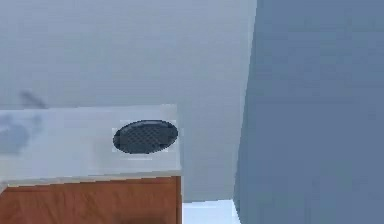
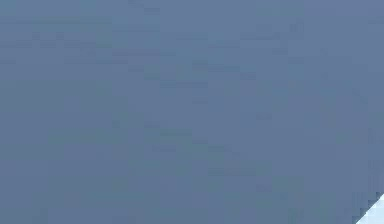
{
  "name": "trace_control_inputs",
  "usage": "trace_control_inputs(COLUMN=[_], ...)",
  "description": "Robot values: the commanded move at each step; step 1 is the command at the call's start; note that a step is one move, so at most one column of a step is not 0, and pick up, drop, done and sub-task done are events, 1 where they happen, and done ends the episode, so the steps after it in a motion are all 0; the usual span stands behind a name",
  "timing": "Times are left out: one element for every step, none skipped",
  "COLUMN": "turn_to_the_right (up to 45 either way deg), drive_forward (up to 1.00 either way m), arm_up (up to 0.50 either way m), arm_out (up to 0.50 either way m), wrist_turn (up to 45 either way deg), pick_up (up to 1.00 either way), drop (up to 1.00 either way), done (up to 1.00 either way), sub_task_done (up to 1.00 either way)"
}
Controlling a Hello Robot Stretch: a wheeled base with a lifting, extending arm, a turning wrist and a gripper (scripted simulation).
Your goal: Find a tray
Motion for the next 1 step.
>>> trace_control_inputs(turn_to_the_right=[-45.0], drive_forward=[0.00], arm_up=[0.00], arm_out=[0.00], wrist_turn=[0.0], pick_up=[0.00], drop=[0.00], done=[0.00], sub_task_done=[0.00])
